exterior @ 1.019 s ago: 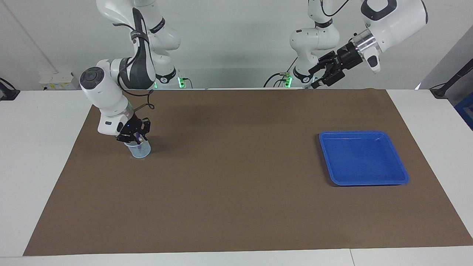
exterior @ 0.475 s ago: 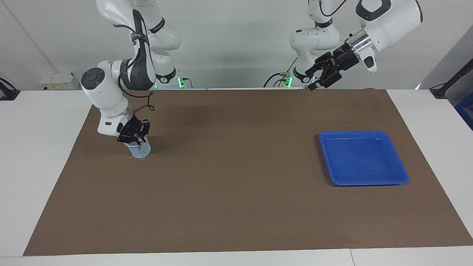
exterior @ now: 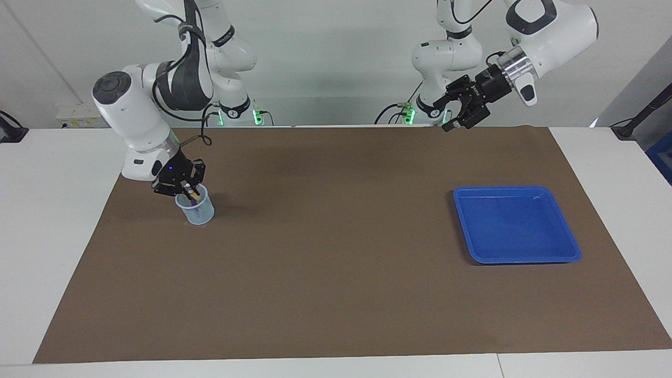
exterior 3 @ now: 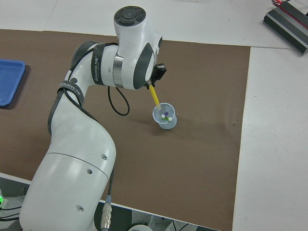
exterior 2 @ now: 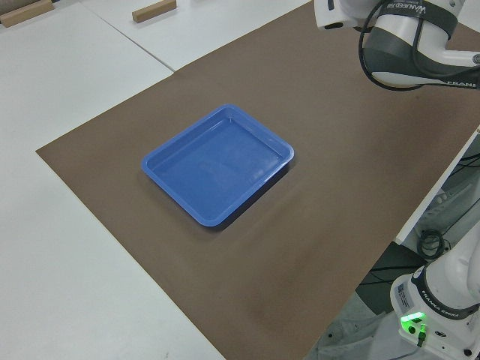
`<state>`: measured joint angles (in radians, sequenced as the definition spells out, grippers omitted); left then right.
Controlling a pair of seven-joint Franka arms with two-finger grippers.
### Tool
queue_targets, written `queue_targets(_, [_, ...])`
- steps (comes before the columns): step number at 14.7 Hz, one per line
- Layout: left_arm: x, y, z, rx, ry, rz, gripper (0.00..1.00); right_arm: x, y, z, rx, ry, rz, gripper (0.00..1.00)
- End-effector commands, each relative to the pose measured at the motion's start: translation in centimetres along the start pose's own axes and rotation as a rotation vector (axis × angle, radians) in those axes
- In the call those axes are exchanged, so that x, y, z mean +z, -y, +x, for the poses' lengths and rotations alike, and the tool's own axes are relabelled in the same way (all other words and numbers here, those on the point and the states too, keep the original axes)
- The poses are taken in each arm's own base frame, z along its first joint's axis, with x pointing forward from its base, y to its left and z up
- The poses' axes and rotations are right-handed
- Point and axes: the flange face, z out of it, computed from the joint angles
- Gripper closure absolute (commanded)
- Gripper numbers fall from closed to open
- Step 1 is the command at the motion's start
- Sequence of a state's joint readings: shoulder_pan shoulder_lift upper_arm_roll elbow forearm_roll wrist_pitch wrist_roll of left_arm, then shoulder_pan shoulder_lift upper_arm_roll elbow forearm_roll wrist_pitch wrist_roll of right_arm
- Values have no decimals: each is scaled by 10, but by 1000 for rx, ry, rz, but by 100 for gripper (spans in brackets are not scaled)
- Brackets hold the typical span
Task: Right arm passes pens to left for tray arrangement
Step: 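Lift the yellow pen with the right gripper toward the left gripper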
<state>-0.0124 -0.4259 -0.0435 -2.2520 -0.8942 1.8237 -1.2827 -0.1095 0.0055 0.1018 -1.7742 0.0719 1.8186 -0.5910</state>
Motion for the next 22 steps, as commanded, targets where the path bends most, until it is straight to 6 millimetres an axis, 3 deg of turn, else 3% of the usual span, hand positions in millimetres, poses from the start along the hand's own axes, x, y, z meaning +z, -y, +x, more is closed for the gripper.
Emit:
queue_targets(1, [9, 16, -3, -24, 30, -47, 0, -43, 29, 20, 43, -30, -3, 100])
queue_targets(4, [7, 15, -5, -44, 66, -67, 2, -58, 81, 38, 267, -57, 120, 100])
queue_targets(8, [19, 20, -13, -36, 84, -38, 4, -63, 127, 59, 704, -60, 412, 100])
queue_targets(11, [26, 24, -20, -53, 100, -28, 4, -64, 168, 75, 795, -74, 446, 100])
queue_targets(13, [28, 25, -19, -65, 104, -35, 10, -56, 209, 86, 935, -100, 463, 100])
queue_targets(14, [42, 30, -30, -59, 90, -20, 9, -50, 226, 89, 997, -139, 475, 100])
queue_targets(16, [67, 31, -48, -146, 29, -78, 0, -40, 256, 89, 1054, -197, 498, 100])
queue_targets(20, [85, 32, -62, -171, -2, -128, 0, -30, 302, 81, 1110, -218, 525, 100])
queue_targets(22, [108, 39, -80, -176, -36, -161, 0, -22, 317, 77, 1150, -256, 545, 100])
